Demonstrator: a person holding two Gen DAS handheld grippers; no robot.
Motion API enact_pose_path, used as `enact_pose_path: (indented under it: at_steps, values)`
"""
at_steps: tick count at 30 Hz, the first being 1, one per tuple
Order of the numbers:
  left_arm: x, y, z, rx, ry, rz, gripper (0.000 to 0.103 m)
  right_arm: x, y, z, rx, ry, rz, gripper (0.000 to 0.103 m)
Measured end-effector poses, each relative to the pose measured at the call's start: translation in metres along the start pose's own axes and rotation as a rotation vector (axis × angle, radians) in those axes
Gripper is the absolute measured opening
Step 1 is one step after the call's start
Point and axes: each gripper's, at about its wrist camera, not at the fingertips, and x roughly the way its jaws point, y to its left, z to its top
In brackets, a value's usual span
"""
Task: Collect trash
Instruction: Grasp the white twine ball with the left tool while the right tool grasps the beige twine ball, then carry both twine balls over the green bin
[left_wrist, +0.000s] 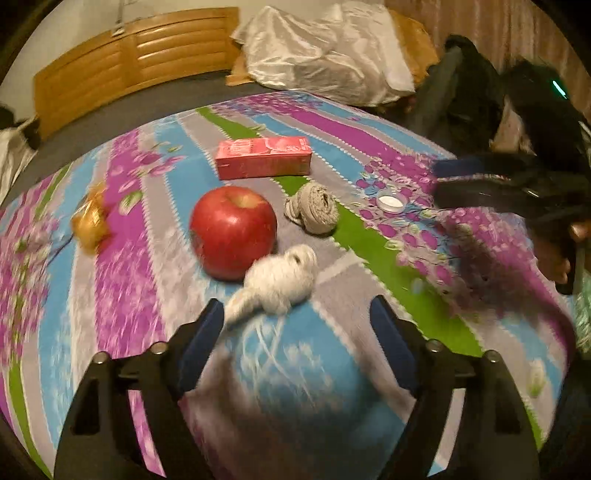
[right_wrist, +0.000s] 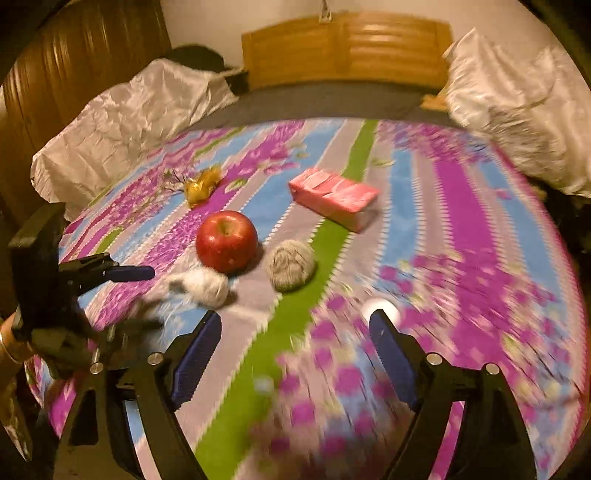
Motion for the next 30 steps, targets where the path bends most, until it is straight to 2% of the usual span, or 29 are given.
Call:
enact_pose_path:
  at_steps: [4, 6, 7, 8, 9, 10, 12, 16, 20, 30]
  values:
    - [0.027, 0.004, 0.007, -0.011, 0.006, -0.026, 0.078, 0.060, 0.007, 0.022, -0.027, 0.052, -0.014, 0.083]
    - [0.037, 0.004, 0.009, -0.021, 0.024, -0.050, 0.078, 0.091, 0.008, 0.026, -0.020, 0.087, -0.032, 0.079]
    - [0.043, 0.003, 0.009, -0.026, 0.039, -0.056, 0.069, 0.101, 0.007, 0.026, -0.017, 0.105, -0.042, 0.064]
    - [0.047, 0.003, 0.008, -0.030, 0.049, -0.059, 0.060, 0.113, 0.003, 0.024, 0.003, 0.137, -0.047, 0.042]
    - [0.050, 0.004, 0.006, -0.043, 0.060, -0.047, 0.040, 0.115, 0.001, 0.021, 0.032, 0.125, -0.040, 0.042]
    - [0.050, 0.008, 0.005, -0.057, 0.062, -0.058, 0.040, 0.113, 0.001, 0.020, 0.041, 0.106, -0.036, 0.041]
    - [0.042, 0.009, 0.001, -0.074, 0.042, -0.075, 0.037, 0.102, 0.001, 0.014, 0.066, 0.075, -0.020, 0.040]
    - [0.010, 0.000, -0.012, -0.113, -0.013, -0.103, 0.037, 0.071, 0.003, -0.008, 0.096, 0.032, -0.010, 0.040]
    - [-0.028, -0.018, -0.026, -0.129, -0.056, -0.102, 0.037, 0.018, 0.013, -0.039, 0.105, -0.019, 0.003, 0.040]
    - [-0.084, -0.088, -0.068, -0.064, -0.029, -0.062, 0.037, -0.127, 0.040, -0.142, 0.192, -0.087, 0.039, 0.040]
